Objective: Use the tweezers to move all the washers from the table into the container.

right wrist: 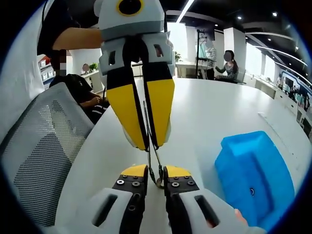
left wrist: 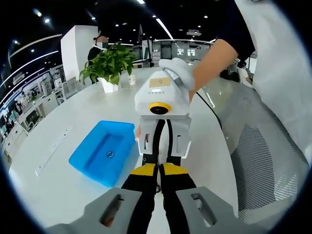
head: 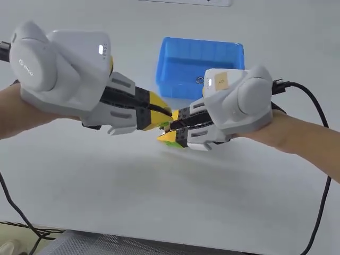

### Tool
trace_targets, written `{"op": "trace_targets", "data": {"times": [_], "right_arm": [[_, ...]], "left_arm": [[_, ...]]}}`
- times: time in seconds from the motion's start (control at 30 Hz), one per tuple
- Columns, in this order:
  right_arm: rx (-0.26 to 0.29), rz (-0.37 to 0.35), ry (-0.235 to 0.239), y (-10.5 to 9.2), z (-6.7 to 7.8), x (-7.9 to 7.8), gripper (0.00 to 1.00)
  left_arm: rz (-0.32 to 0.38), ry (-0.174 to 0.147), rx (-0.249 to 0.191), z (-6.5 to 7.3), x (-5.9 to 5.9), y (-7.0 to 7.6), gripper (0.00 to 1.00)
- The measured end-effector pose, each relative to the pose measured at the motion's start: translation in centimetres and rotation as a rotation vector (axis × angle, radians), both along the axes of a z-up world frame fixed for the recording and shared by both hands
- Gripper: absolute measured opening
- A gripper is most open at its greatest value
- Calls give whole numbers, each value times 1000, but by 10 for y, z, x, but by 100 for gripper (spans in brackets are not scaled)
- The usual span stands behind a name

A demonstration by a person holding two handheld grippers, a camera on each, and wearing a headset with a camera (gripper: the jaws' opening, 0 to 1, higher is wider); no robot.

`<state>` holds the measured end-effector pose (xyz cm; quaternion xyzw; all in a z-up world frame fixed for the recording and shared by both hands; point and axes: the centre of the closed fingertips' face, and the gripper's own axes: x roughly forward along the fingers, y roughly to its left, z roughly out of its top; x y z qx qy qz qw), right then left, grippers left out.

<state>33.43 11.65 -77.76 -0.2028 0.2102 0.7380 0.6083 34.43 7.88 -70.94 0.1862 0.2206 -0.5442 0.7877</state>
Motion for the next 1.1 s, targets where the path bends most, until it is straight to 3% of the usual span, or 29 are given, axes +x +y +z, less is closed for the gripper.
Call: {"op": "trace_targets", "data": {"times": [0.07,0.4,0.63,0.7,0.9,1.1], "right_arm": [[6,-1,7,1,1,-1,22],[-5,2,-6,1,1,0,22],[-13,28,-15,2,0,-2,12],[-20,43,-40,2,-2,-4,12],[-17,47,-57,2,-2,-3,10],[-12,32,-51,2,-2,0,10]], "left_arm": [[0,2,-1,0,0,0,6],[6,17,-30,0,-3,-1,6],[4,21,-27,-1,-1,-1,6],[0,27,-30,-1,-3,-2,6],[4,25,-26,-1,-1,-2,6],[18,20,-22,-2,3,-1,7]]}}
